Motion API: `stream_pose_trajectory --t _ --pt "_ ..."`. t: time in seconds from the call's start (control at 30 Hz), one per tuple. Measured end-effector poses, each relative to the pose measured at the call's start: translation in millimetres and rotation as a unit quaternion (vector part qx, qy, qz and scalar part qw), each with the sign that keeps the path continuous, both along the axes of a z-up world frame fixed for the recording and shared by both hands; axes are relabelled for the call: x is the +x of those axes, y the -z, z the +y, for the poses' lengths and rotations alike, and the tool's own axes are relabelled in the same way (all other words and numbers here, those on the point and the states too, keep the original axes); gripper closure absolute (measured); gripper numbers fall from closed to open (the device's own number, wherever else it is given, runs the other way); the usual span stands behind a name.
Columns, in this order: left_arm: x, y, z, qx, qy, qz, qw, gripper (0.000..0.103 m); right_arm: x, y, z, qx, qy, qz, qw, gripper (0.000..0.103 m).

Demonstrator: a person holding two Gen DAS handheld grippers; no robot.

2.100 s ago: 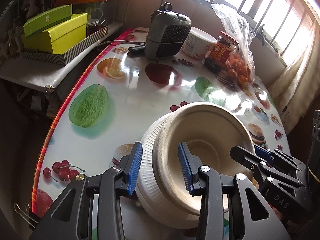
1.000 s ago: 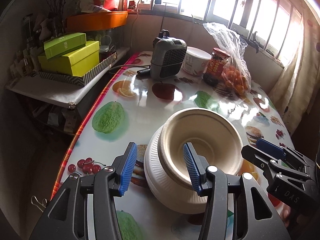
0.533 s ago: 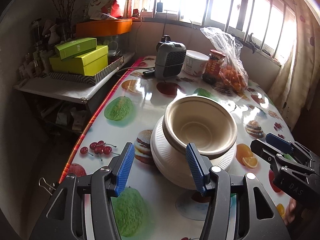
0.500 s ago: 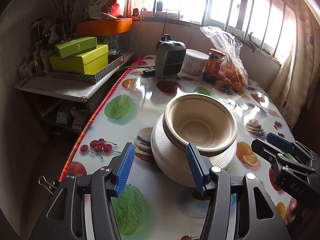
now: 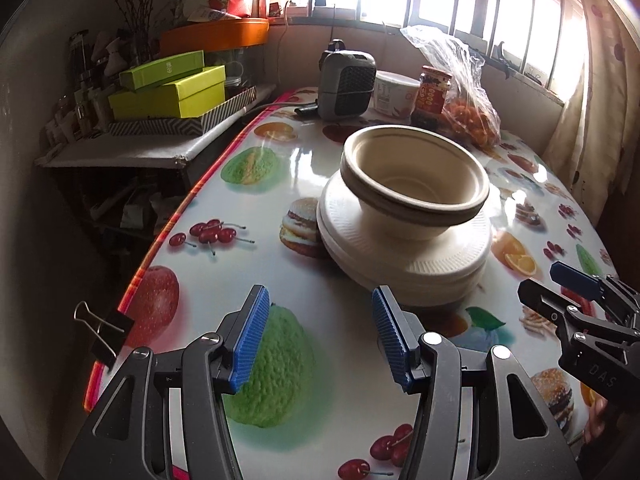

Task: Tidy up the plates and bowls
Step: 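Withdraw both open tools from the bowl and plate stack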

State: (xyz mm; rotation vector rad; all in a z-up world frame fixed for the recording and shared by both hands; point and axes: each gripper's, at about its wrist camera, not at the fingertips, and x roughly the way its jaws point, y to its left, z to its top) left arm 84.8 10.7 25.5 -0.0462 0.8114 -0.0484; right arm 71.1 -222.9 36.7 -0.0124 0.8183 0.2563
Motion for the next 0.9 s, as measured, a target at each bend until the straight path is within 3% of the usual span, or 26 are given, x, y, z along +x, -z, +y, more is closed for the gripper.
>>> stream_pose_trajectory --t 0.5,0.9 --pt "2.8 38.0 -1.0 -0.001 0.002 0.046 0.9989 0.048 -4.7 37.7 -1.8 -0.009 0.015 0.04 0.999 0.032" --pt "0.8 41.6 -8.4 0.015 0.006 0.024 0.9996 0.044 -4.2 45.4 1.3 -0.032 0.023 0.039 0.998 0.019"
